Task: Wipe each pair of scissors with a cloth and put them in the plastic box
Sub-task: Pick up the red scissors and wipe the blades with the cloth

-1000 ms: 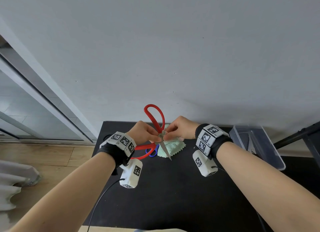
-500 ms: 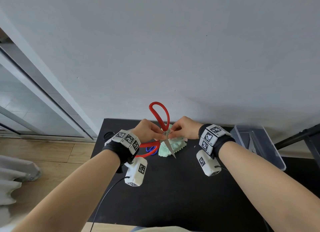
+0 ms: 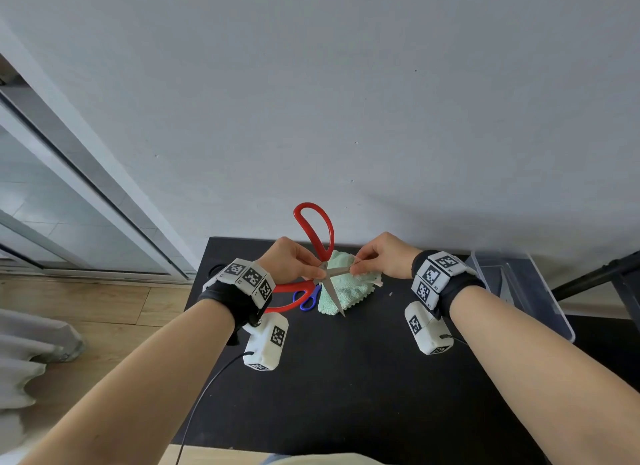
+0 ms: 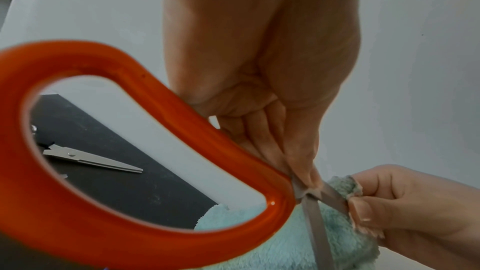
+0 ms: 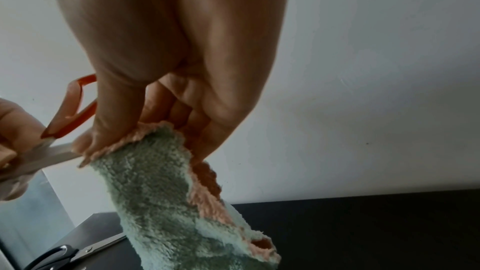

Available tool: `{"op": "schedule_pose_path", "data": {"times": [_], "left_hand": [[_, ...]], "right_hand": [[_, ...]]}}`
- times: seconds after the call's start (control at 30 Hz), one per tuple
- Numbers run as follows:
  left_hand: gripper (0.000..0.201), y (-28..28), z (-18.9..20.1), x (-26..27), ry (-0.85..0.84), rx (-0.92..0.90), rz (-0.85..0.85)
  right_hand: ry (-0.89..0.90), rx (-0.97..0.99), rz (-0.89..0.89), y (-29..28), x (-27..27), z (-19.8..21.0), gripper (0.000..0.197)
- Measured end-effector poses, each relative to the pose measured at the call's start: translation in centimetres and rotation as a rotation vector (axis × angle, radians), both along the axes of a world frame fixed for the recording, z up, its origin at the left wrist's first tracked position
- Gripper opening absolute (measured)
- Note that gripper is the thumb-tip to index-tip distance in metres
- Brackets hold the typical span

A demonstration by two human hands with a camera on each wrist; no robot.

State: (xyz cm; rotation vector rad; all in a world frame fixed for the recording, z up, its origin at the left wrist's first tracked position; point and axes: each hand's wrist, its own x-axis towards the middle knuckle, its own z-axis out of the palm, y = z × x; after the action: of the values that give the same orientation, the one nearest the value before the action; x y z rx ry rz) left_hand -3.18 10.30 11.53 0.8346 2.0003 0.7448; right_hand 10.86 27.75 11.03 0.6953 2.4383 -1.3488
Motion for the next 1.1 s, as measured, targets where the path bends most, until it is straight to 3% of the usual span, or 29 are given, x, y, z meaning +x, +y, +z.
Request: {"op": "schedule_pose_path", "data": {"times": [0.3, 0.5, 0.83, 1.1], "left_hand": [[0.009, -0.2, -0.1, -0.3, -0.021, 0.012, 0.021], [0.007, -0.2, 0.1, -0.5, -0.039, 0.019, 0.042], [0.01, -1.2, 0.2, -1.3, -0.049, -0.049, 0.042], [0.007, -1.0, 0.9, -1.0, -0.052, -0.043, 0.05]], "right_hand": [[0.014, -0.016, -0.027, 0.9, 0.4, -0.3, 0.006], [0.037, -0.016, -0.058, 1.4, 0.8, -0.2, 0.012], [-0.074, 0.078, -0.037, 2.2, 2.4, -0.6, 0.009], [-0.165, 0.182, 0.026, 0.5, 2.8, -0.9, 0.022]]}}
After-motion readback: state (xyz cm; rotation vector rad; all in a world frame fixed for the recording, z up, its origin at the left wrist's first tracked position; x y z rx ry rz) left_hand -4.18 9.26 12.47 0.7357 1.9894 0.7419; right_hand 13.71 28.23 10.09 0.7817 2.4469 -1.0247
